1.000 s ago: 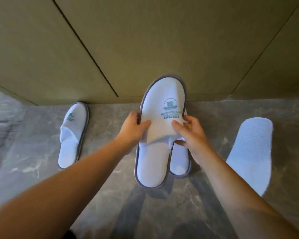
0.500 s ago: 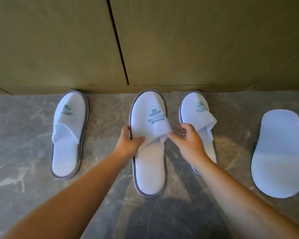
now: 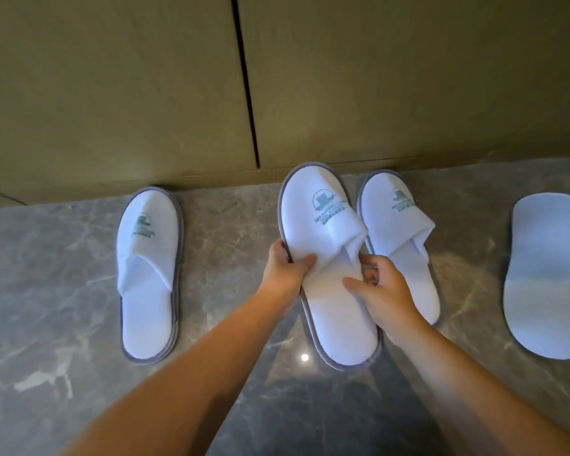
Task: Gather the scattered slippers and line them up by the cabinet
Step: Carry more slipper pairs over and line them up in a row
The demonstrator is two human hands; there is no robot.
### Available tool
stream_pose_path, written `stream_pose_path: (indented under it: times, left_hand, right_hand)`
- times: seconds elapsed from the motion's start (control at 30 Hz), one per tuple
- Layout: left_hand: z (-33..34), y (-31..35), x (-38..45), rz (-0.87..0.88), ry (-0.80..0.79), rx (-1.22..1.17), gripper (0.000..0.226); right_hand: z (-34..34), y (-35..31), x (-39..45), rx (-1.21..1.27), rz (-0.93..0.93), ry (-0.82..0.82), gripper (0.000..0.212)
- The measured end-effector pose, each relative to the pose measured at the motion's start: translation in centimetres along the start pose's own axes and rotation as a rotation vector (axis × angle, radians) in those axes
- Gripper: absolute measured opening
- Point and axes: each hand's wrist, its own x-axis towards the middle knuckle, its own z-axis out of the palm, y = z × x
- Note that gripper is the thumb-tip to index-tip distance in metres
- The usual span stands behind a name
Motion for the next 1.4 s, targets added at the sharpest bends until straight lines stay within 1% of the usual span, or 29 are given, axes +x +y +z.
stream_pose_path:
  times: [0.07, 0.13, 0.23, 0.33, 0.4, 0.43, 0.5, 0.53, 0.6, 0.63, 0.67, 0.7, 0.73, 0.77, 0.83, 0.9, 0.97, 1.0, 1.03, 1.1, 1.2, 1.27, 1.3, 1.4]
  left_hand:
    - [1.1, 0.1, 0.3, 0.02, -0.06, 0.067, 0.039]
    - [3.1, 0.3, 0.5, 0.047, -0.125, 0.181, 0.05]
    - [7.5, 0.0, 0.4, 0.065, -0.16, 0.341, 0.057]
    - [12.9, -0.4, -0.1, 0.013, -0.259, 0.34, 0.055]
    - [16.6, -0.8, -0.8, -0.051, -0.344, 0.302, 0.047]
    - [18.3, -0.9, -1.0, -0.061, -0.361, 0.272, 0.041]
    - [21.0, -1.1, -1.2, -0.042, -0.315, 0.219, 0.029]
    - [22.0, -1.2, -1.0, -0.022, -0.271, 0.225, 0.026]
    - [23.3, -1.3, -0.4, 0.012, -0.191, 0.312, 0.022]
    - [23.7, -1.4, -0.2, 0.011, -0.16, 0.347, 0.021]
    - [24.0, -1.4, 0.1, 0.005, -0.134, 0.357, 0.02]
    - [24.3, -1.5, 0.2, -0.001, -0.113, 0.351, 0.021]
    - [24.4, -1.8, 0.4, -0.004, -0.094, 0.344, 0.022]
    - [24.5, -2.0, 0.6, -0.007, -0.078, 0.344, 0.023]
    - [24.8, -2.5, 0.8, 0.001, -0.053, 0.347, 0.021]
    - [25.4, -2.7, 0.5, 0.021, -0.043, 0.353, 0.016]
    - [26.4, -2.4, 0.1, 0.04, -0.037, 0.362, 0.01]
    - [27.2, -2.0, -0.3, 0.05, -0.038, 0.367, 0.013]
    - [28.1, -1.6, -0.5, 0.057, -0.041, 0.368, 0.016]
    - [30.2, -0.8, -1.0, 0.044, -0.059, 0.372, 0.012]
    - [34.0, 0.0, -1.3, -0.024, -0.076, 0.325, 0.036]
    - [36.2, -0.4, -1.2, -0.054, -0.074, 0.332, 0.043]
    - [37.1, -0.8, -1.0, -0.074, -0.069, 0.346, 0.041]
    - [38.7, -2.3, -0.4, -0.115, -0.109, 0.373, 0.025]
  right_hand:
    - [-1.8, 0.2, 0.0, -0.01, -0.029, 0.06, 0.039]
    - [-4.6, 0.6, 0.0, 0.018, -0.046, 0.141, 0.039]
    - [-9.9, 1.6, 0.3, 0.028, -0.035, 0.255, 0.038]
    - [-14.8, 2.9, 0.7, 0.056, -0.015, 0.346, 0.041]
    - [-16.9, 3.6, 1.1, 0.084, -0.019, 0.337, 0.04]
    - [-17.7, 3.8, 1.3, 0.091, -0.021, 0.319, 0.038]
    - [-19.4, 4.3, 1.7, 0.104, -0.05, 0.326, 0.036]
    - [-20.4, 4.6, 2.0, 0.07, -0.09, 0.376, 0.036]
    - [-22.9, 5.6, 2.8, -0.113, -0.145, 0.552, 0.042]
    - [-24.2, 6.1, 3.3, -0.216, -0.123, 0.63, 0.048]
    - [-25.4, 6.8, 3.7, -0.286, -0.066, 0.674, 0.056]
    - [-26.3, 7.6, 4.2, -0.314, 0.013, 0.675, 0.063]
    - [-27.0, 8.4, 4.6, -0.295, 0.09, 0.639, 0.068]
    - [-27.5, 9.1, 5.0, -0.229, 0.143, 0.587, 0.067]
    - [-27.8, 10.5, 5.4, -0.089, 0.192, 0.472, 0.053]
    - [-28.0, 11.5, 5.6, -0.035, 0.175, 0.445, 0.039]
    - [-28.7, 11.7, 5.6, 0.019, 0.144, 0.485, 0.032]
    - [-29.3, 11.4, 5.5, 0.039, 0.132, 0.512, 0.031]
    - [-30.1, 11.0, 5.4, 0.053, 0.12, 0.535, 0.032]
    - [-32.3, 10.1, 4.8, 0.066, 0.101, 0.56, 0.036]
    - [-35.9, 9.3, 4.1, 0.084, 0.067, 0.585, 0.035]
    - [-37.8, 9.2, 4.0, 0.096, 0.052, 0.616, 0.034]
    - [-38.6, 9.2, 3.9, 0.098, 0.047, 0.634, 0.035]
    - [-39.7, 10.1, 4.1, 0.124, 0.062, 0.685, 0.038]
